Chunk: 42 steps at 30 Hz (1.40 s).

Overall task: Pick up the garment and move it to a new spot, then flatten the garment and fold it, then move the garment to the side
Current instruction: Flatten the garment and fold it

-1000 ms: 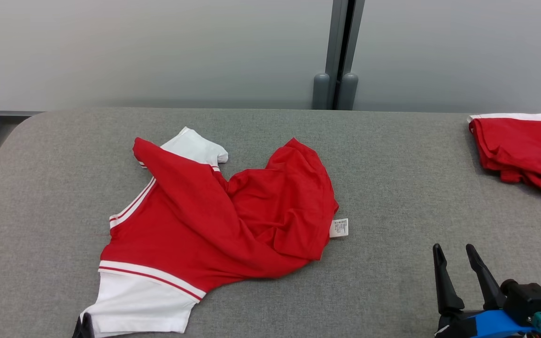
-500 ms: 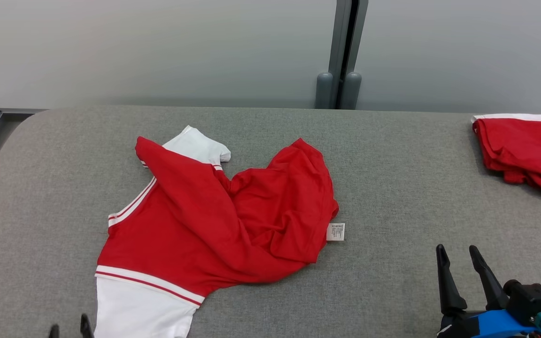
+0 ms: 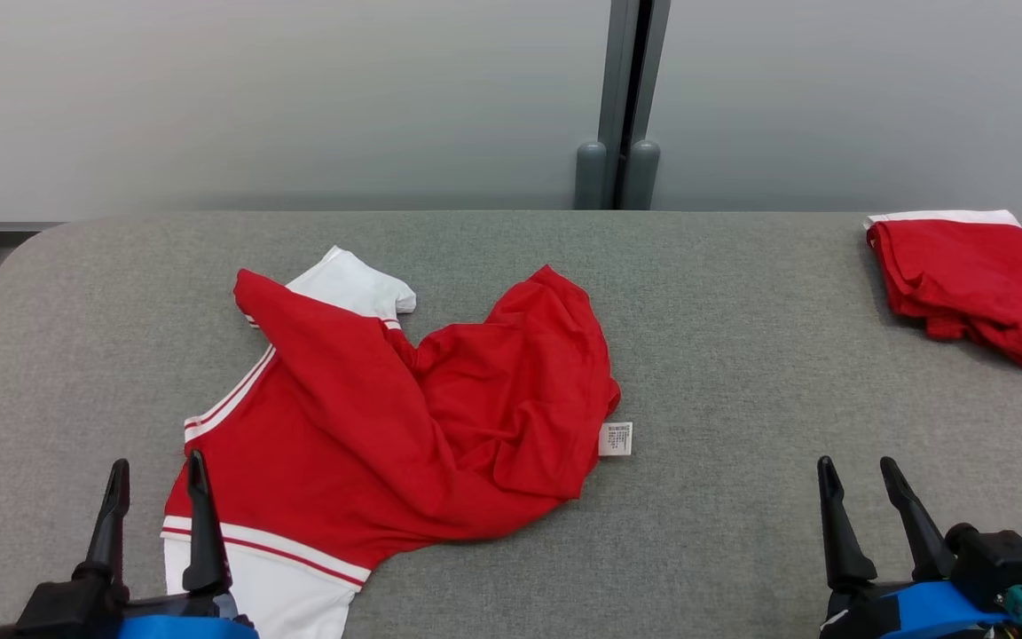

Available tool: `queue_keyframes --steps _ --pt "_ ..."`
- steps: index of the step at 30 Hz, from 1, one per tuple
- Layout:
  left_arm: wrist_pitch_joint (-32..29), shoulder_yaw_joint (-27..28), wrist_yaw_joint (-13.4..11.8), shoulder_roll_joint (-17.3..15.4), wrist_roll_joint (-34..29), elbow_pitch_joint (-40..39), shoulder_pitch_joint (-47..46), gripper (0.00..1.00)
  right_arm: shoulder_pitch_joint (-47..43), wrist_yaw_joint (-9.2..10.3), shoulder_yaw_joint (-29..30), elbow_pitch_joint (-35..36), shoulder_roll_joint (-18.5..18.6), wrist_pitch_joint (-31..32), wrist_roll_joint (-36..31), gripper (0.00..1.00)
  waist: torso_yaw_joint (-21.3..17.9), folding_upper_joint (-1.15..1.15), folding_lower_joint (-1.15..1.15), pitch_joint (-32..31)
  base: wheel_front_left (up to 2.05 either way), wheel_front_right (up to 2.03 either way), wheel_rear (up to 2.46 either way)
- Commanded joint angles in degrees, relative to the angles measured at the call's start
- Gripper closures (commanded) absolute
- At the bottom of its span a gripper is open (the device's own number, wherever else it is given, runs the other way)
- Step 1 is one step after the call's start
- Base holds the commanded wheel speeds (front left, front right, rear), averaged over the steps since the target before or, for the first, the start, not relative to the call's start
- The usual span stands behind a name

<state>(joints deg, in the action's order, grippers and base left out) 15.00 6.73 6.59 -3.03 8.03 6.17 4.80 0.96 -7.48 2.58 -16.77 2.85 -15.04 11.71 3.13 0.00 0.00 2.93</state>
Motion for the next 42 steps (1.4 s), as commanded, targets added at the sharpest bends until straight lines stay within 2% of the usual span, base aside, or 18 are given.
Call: queue_keyframes --steps 1,11,18,22,25,35,42 --pt "0.2 -0.5 0.3 0.0 -0.5 -0.2 -1.4 0.0 0.5 -0.03 0.0 0.4 0.1 -0.2 -0.2 0.0 -0.4 0.0 0.0 0.0 0.0 0.0 0.0" --pt "0.2 -3.6 0.3 0.1 -3.9 3.5 -6.5 0.0 0.6 -0.03 -0.1 0.8 0.1 -0.2 0.2 0.0 -2.9 0.0 0.0 0.9 0.0 0.0 0.0" --pt "0.2 -4.5 0.6 -0.2 -4.0 5.8 -7.9 0.0 0.2 -0.03 -0.3 0.7 0.1 -0.2 0.3 0.0 -3.5 0.0 0.0 0.9 0.0 0.0 0.0" --pt "0.2 -4.7 0.8 -0.3 -3.7 6.5 -8.2 0.0 0.2 -0.03 -2.3 0.2 0.1 -0.2 0.5 0.0 -3.3 0.0 0.0 0.5 0.0 0.0 0.0" --pt "0.2 -4.8 0.9 -0.4 -3.7 6.8 -8.2 0.0 1.2 -0.03 -5.8 -0.3 0.1 -0.2 0.3 0.0 -3.0 0.0 0.0 0.4 0.0 0.0 0.0" --pt "0.2 -5.8 1.0 -0.3 -3.0 7.1 -9.1 0.0 8.7 -0.03 -23.3 -4.9 0.1 0.2 3.0 0.0 -0.5 0.0 0.0 2.2 0.0 0.0 0.0" --pt "0.2 -6.6 1.0 0.0 -2.2 6.7 -11.1 0.0 16.0 -0.03 -28.3 -13.9 0.1 0.2 5.8 0.0 2.7 0.0 0.0 4.9 0.0 0.0 0.0"
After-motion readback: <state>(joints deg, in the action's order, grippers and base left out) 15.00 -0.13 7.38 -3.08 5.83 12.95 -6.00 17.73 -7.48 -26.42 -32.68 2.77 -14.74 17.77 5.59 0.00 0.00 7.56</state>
